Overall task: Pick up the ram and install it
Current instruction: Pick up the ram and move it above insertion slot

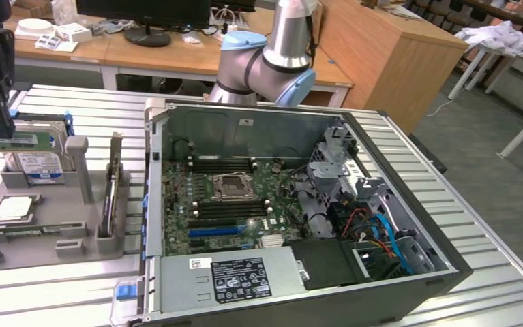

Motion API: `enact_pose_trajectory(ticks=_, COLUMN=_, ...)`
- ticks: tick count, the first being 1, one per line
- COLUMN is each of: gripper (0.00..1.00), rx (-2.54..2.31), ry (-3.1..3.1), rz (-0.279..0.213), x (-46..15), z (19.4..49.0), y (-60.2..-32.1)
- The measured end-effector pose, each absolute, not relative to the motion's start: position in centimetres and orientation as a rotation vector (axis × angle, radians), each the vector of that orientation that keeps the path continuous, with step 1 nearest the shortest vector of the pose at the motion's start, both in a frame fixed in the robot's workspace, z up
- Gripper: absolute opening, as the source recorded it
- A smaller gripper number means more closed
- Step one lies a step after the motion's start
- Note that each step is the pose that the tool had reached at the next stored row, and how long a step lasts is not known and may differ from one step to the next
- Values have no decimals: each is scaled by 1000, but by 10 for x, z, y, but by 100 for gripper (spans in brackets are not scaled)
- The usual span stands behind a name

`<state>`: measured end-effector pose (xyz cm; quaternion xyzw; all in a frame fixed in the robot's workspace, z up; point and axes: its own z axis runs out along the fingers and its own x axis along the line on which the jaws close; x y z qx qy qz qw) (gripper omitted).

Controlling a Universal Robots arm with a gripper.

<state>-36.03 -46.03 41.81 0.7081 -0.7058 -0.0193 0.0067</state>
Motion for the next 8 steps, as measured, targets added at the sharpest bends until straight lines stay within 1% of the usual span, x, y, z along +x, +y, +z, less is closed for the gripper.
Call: enact_pose_trajectory(ticks=8, gripper=11, rx=2214, ry=-2207, rz=-62, x=-343, z=418, y=-460)
